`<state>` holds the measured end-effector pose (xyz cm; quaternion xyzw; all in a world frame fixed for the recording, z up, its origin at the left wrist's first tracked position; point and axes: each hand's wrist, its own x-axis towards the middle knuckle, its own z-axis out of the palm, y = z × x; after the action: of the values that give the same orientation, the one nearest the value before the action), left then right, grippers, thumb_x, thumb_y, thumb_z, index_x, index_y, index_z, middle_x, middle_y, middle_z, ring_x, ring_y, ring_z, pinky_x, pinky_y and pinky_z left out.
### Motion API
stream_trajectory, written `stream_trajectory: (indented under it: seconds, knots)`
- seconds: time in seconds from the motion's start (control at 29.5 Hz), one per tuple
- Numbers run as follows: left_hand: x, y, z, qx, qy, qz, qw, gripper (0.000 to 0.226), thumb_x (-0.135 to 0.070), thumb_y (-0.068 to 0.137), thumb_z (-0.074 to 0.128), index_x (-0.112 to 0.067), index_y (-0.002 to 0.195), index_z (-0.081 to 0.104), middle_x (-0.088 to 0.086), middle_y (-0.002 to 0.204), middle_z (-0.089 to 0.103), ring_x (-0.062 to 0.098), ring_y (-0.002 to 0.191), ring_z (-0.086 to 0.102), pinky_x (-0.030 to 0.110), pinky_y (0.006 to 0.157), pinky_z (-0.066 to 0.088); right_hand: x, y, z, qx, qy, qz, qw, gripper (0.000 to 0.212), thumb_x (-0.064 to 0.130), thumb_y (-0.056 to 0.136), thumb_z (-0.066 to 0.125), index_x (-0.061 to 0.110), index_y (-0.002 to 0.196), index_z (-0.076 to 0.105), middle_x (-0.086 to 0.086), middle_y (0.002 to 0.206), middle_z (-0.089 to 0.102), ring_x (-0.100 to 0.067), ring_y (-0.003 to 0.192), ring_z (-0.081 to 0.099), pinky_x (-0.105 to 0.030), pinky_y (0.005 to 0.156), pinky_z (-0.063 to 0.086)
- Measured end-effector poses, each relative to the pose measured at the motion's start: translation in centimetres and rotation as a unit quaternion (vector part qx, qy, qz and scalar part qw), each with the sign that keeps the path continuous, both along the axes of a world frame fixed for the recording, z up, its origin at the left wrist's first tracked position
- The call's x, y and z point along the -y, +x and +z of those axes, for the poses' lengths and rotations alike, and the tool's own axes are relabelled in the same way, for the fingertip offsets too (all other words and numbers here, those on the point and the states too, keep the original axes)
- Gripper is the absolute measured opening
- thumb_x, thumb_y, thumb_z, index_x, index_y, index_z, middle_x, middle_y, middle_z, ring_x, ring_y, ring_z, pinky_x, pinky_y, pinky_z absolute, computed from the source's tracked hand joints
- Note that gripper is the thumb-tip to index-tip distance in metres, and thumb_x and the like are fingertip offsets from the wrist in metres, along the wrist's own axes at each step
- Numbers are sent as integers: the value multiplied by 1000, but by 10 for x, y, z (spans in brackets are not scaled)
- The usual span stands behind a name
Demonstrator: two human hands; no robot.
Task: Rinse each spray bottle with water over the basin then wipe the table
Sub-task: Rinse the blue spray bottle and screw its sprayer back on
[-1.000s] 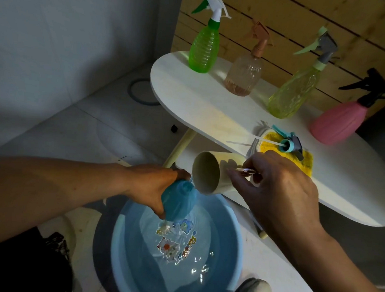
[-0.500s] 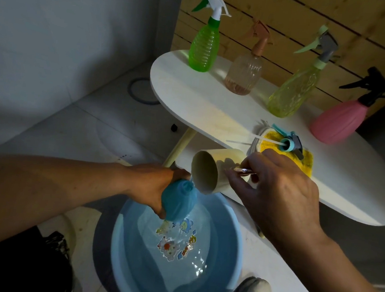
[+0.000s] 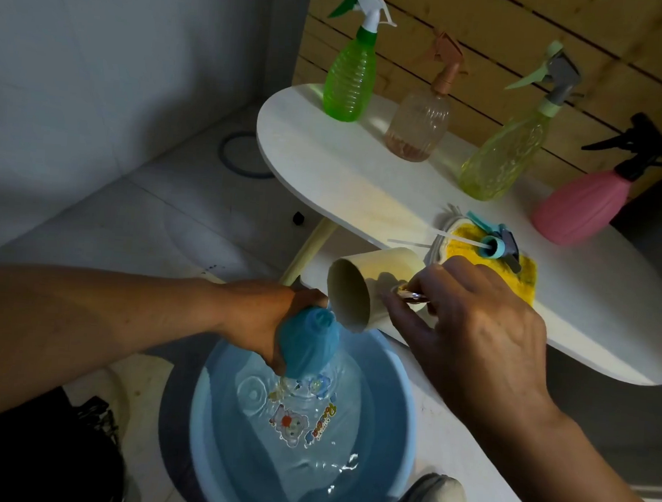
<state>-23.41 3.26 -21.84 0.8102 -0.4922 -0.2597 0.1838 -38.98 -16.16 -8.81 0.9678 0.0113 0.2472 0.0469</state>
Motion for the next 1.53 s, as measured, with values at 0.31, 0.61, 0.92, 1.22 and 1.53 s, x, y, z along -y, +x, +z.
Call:
stream_trajectory:
  seconds: [0.31,0.61,0.92,1.22,1.53]
  knots:
    - [2,2,-2,12,-5,-3,1000,88,-45,67,93,-37,134,36,-30,109,39,1,99,47,4,68,32,0,-4,-1,34,-56,33,997,30,42,98,62,18,81,65,-2,77,57,-25,69,55,-29,54,25]
    - [3,4,-8,5,-5,-14,1000,88,-43,70,92,-34,137,35,-26,121,41,-2,107,42,1,71,33,1,-5,-3,56,-78,59,994,30,39,100,61,16,82,66,-3,77,56,-24,69,52,-28,58,23]
    - [6,-2,-12,27,25,21,999,93,-51,62,92,-33,139,44,-7,120,68,19,103,69,42,86,60,1,-7,-5,69,-76,83,991,31,38,101,60,15,81,67,-4,78,58,-26,69,54,-34,56,35]
    - [2,2,0,-18,18,4,1000,93,-44,66,93,-40,141,38,-28,118,51,0,103,54,16,82,47,3,-3,-17,7,49,-16,999,31,51,95,65,24,79,63,5,77,58,-20,71,57,-27,50,28]
    - [-14,-1,-10,-44,37,-4,998,83,-33,69,89,-46,129,35,-21,110,50,4,93,55,20,69,46,29,18,-71,-180,260,-171,933,38,66,87,61,30,79,59,11,73,61,-17,74,60,-39,64,53]
